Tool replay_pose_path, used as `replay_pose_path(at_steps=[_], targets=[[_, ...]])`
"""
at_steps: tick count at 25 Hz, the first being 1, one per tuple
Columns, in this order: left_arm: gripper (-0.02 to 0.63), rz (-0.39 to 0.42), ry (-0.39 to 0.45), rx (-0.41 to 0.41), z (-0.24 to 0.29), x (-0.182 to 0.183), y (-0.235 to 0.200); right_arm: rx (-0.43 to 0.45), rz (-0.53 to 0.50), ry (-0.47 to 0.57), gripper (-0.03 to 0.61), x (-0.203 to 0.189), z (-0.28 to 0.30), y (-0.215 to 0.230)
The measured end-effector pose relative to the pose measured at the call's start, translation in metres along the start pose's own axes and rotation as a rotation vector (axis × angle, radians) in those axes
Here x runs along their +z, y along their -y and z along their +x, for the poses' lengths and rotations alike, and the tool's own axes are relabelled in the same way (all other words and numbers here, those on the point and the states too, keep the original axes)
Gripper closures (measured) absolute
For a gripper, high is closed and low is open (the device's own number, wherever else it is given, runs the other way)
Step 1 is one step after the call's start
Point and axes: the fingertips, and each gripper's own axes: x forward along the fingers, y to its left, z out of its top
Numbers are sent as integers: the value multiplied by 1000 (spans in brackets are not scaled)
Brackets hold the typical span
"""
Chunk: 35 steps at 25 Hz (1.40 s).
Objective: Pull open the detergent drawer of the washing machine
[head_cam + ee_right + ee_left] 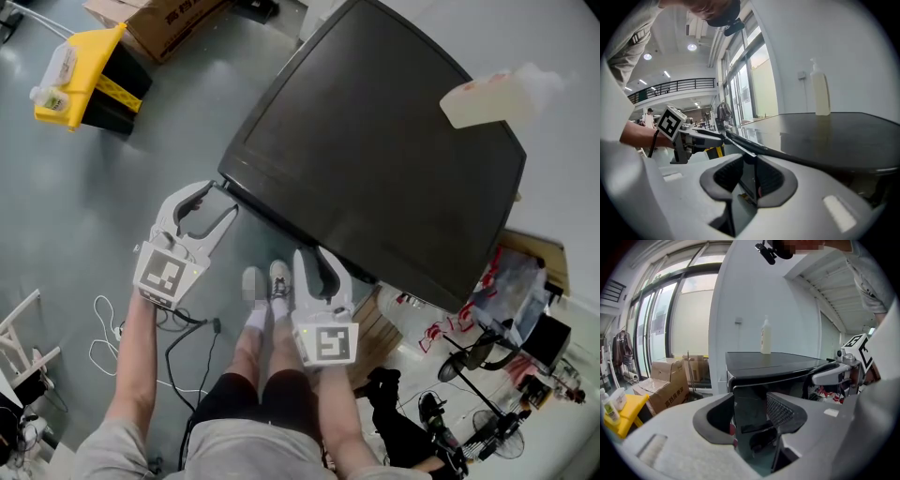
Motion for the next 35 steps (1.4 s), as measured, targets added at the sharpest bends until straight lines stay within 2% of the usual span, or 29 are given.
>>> replay_pose_path(at_steps=[17, 35], targets=[[390, -15, 2, 5, -19, -3, 12, 6, 9, -2, 487, -6, -16, -14], [391, -7, -6, 15, -71, -27, 32, 34, 37, -13, 488, -26, -51, -58]])
